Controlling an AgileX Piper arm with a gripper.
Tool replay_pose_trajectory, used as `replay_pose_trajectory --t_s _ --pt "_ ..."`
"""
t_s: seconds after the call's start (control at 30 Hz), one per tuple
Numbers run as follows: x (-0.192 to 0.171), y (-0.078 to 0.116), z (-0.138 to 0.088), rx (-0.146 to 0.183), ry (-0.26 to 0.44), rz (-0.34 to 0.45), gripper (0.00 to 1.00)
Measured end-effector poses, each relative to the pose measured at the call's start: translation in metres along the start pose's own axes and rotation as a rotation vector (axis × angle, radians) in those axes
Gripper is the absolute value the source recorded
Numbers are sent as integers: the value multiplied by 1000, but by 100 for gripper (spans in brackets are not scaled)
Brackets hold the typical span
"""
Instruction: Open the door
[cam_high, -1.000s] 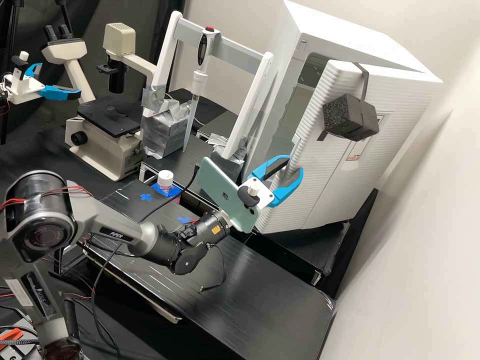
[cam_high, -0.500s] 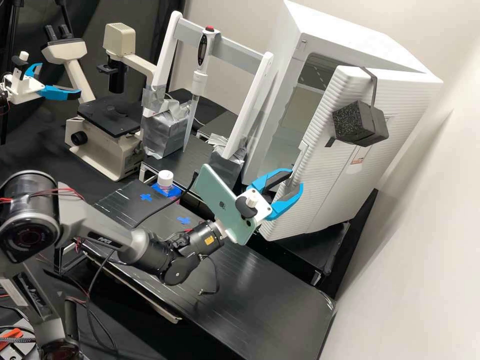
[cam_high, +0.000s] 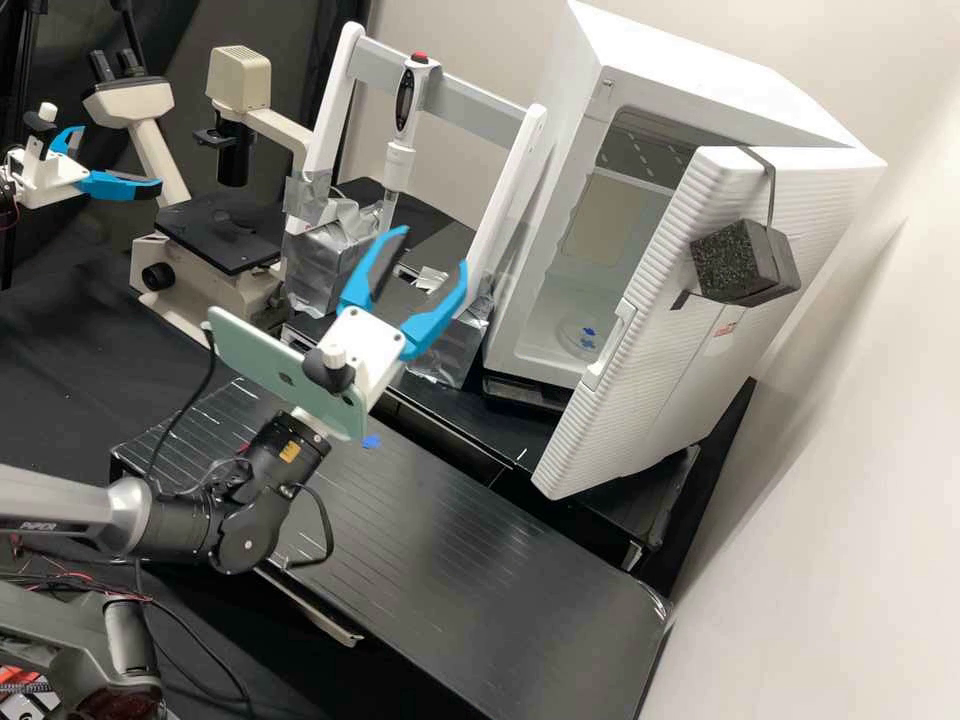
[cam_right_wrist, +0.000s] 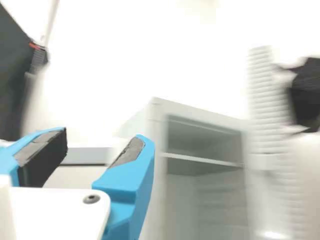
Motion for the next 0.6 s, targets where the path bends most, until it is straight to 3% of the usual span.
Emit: replay_pose_trajectory --t_s 0.07,0.1,0.2,0.3,0.4,0.6 --pt "5 -14 -4 1 -22 -21 100" --pt "6 -17 -4 -27 -43 -22 100" --pt "9 -30 -3 -43 -113 -5 100" --pt "11 -45 1 -36 -147 -41 100" --pt "10 -59 10 -34 -160 -76 100" --pt "10 -64 18 -28 -145 -48 100"
